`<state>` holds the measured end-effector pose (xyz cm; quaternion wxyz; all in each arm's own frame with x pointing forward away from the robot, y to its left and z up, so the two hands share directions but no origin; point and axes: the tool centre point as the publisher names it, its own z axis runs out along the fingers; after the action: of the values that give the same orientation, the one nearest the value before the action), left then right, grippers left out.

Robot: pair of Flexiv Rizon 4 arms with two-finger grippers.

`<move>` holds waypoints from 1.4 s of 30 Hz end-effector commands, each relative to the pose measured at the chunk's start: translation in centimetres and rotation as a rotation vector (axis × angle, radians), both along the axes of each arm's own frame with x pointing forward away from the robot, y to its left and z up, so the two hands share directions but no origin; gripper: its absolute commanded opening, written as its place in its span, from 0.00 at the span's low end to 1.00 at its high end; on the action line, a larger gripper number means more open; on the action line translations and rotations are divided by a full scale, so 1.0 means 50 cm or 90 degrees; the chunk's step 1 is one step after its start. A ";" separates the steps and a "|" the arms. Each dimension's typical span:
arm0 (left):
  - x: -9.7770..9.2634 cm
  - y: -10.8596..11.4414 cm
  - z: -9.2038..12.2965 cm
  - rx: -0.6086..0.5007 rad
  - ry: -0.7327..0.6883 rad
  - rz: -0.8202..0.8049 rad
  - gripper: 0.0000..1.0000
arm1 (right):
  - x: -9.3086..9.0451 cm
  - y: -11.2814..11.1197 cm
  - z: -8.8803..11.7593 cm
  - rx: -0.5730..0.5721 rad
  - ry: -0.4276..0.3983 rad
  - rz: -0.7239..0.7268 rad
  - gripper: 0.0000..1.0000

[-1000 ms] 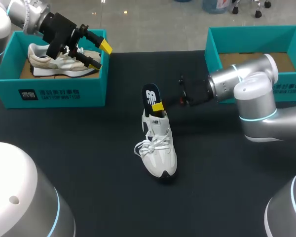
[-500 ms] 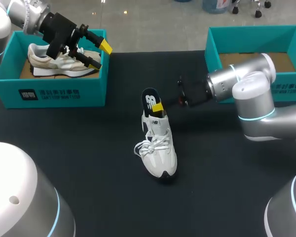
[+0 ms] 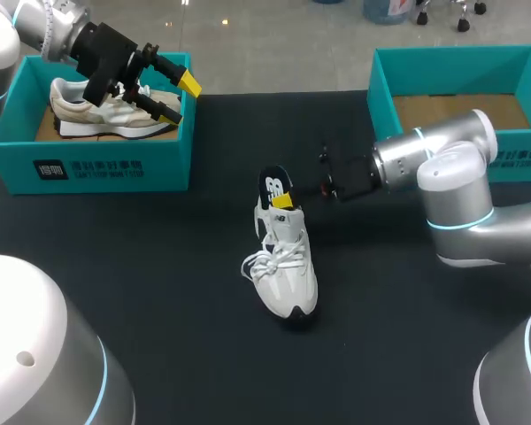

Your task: Take the shoe out of the shoebox, open the shoe tongue, remove and reinsert the insole, then place the shoe into the shoebox

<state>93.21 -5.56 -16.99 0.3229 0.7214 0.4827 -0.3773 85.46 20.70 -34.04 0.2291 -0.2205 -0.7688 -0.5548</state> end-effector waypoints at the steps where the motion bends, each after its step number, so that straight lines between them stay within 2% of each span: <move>1: 0.000 0.001 0.001 0.002 -0.001 -0.001 1.00 | 0.008 0.001 0.024 -0.007 -0.010 0.001 0.30; 6: 0.000 0.001 0.001 0.002 -0.001 -0.001 1.00 | 0.023 0.010 0.034 -0.008 -0.021 0.008 0.30; 9: 0.000 0.001 0.001 0.002 -0.001 -0.001 1.00 | 0.030 0.015 0.034 -0.008 -0.024 0.011 0.25; 12: 0.000 0.001 0.001 0.002 -0.001 -0.001 1.00 | 0.034 0.015 0.026 -0.010 -0.019 0.012 0.00; 17: 0.000 0.001 0.001 0.002 -0.001 -0.001 1.00 | 0.027 0.008 0.009 -0.017 -0.003 0.009 0.00; 29: 0.000 0.001 0.001 0.002 -0.001 -0.001 1.00 | -0.018 0.006 -0.015 -0.026 0.034 0.005 0.00; 36: 0.000 0.001 0.001 0.002 -0.001 -0.001 1.00 | -0.027 0.009 -0.025 -0.038 0.044 0.011 0.00; 37: 0.000 0.001 0.001 0.002 -0.001 -0.001 1.00 | -0.026 0.010 -0.023 -0.039 0.043 0.011 0.05; 39: 0.000 0.001 0.001 0.002 -0.001 -0.001 1.00 | -0.021 0.009 -0.013 -0.039 0.033 0.010 0.35; 40: 0.000 0.001 0.001 0.002 -0.001 -0.001 1.00 | -0.018 0.008 -0.008 -0.038 0.028 0.010 0.39; 42: 0.000 0.001 0.001 0.002 -0.001 -0.001 1.00 | -0.012 0.011 0.006 -0.039 0.018 0.010 0.41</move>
<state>93.21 -5.56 -16.99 0.3229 0.7214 0.4827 -0.3773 84.83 21.16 -34.56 0.2412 -0.2286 -0.7811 -0.5286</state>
